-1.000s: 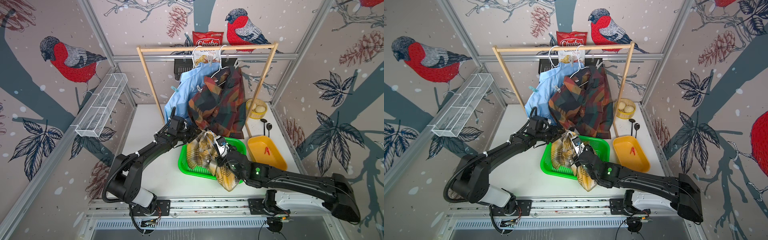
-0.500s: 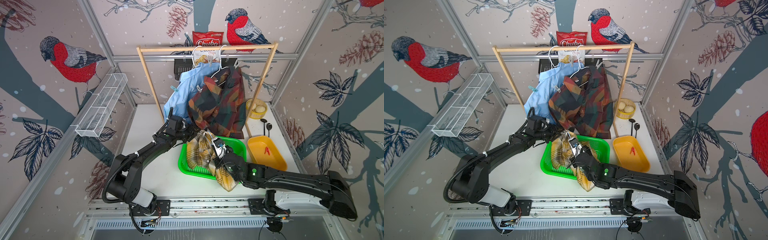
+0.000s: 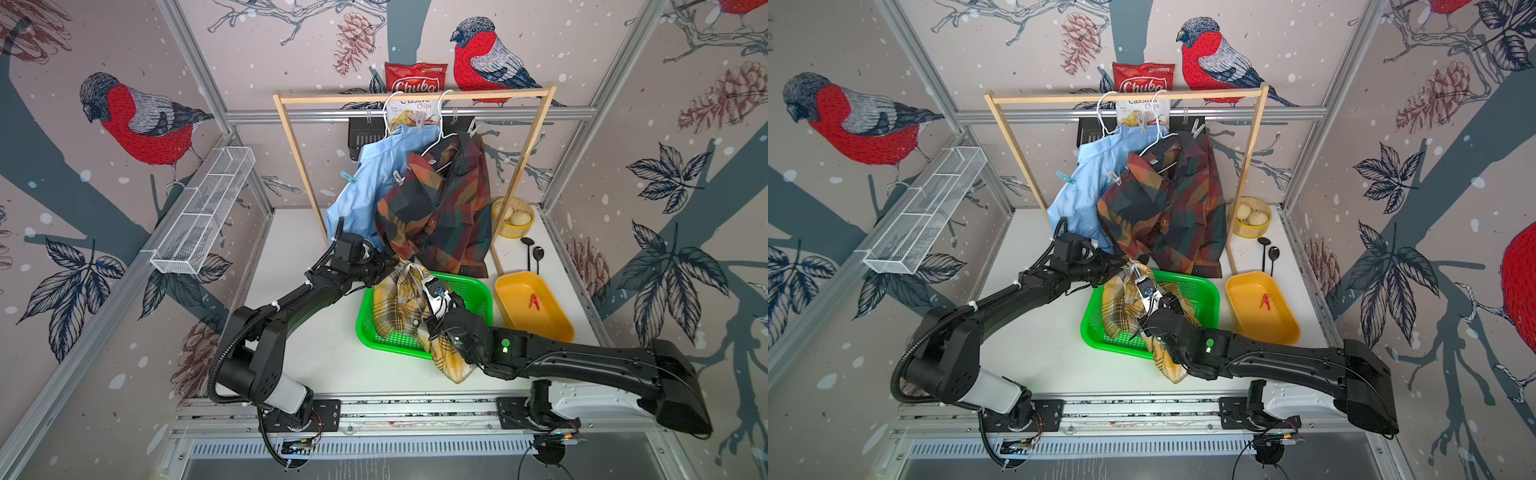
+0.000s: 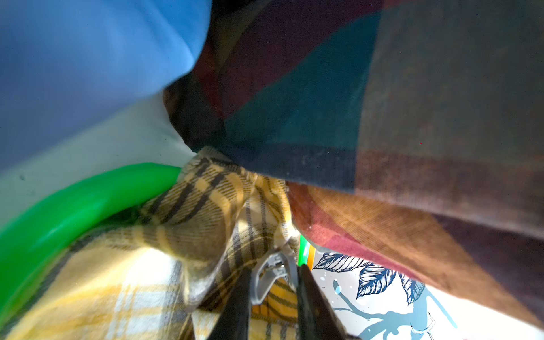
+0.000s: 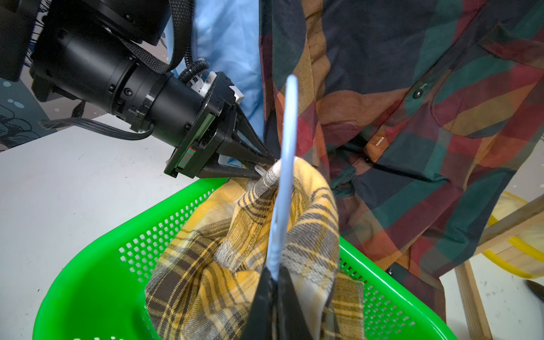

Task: Remove the clothespins securing long-sleeve shirts to the hanger
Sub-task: Remove the clamp from the hanger.

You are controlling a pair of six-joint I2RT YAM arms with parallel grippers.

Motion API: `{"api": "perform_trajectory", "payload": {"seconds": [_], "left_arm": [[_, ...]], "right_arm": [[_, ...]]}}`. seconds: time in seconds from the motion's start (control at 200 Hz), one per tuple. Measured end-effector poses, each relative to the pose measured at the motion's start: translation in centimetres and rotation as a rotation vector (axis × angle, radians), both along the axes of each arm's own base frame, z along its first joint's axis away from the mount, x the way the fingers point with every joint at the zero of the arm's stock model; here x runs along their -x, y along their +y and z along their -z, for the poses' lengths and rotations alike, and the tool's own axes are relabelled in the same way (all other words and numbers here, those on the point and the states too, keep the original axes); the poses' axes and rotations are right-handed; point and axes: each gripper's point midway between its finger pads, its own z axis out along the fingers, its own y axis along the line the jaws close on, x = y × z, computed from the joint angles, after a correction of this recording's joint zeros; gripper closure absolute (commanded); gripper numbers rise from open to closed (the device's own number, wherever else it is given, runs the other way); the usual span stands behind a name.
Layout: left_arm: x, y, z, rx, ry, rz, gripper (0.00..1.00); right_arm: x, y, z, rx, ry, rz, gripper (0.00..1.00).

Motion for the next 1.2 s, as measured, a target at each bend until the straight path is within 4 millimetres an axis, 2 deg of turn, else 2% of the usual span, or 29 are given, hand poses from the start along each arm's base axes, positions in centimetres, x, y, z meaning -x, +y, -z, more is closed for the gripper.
{"api": "perform_trajectory", "payload": {"seconds": [0.27,0.556,0.696,0.816,0.996,1.036,1.147,1.202], "left_arm": [[-0.1,0.1,-0.5,0.006,-0.018,-0.004,0.99],[0.2,0.9,-1.9,-0.042,-0.067,-0.014,1.00],[0.3,1.8,-2.6,-0.075,-0.099,-0.030,1.00],[0.5,2.8,-3.9,-0.105,-0.155,-0.043,1.00],[1.1,3.8,-5.3,-0.162,-0.226,-0.036,1.00],[1.2,3.9,-5.5,-0.175,-0.240,-0.024,1.00],[1.4,4.0,-6.2,-0.200,-0.282,0.001,1.00],[1.8,4.0,-6.6,-0.211,-0.300,0.014,1.00]], "right_arm": [[0.0,0.0,0.0,0.001,-0.004,0.005,0.97],[-0.3,-1.1,-0.4,-0.041,0.013,0.005,0.96],[-1.5,-2.7,-0.4,-0.103,0.055,0.016,0.95],[-3.3,-4.7,0.0,-0.183,0.113,0.042,0.94],[-4.9,-7.4,1.7,-0.316,0.211,0.073,0.89],[-5.1,-8.1,2.3,-0.339,0.228,0.087,0.86],[-5.0,-9.9,4.6,-0.381,0.291,0.122,0.67],[-5.0,-10.7,5.0,-0.406,0.311,0.144,0.49]]}}
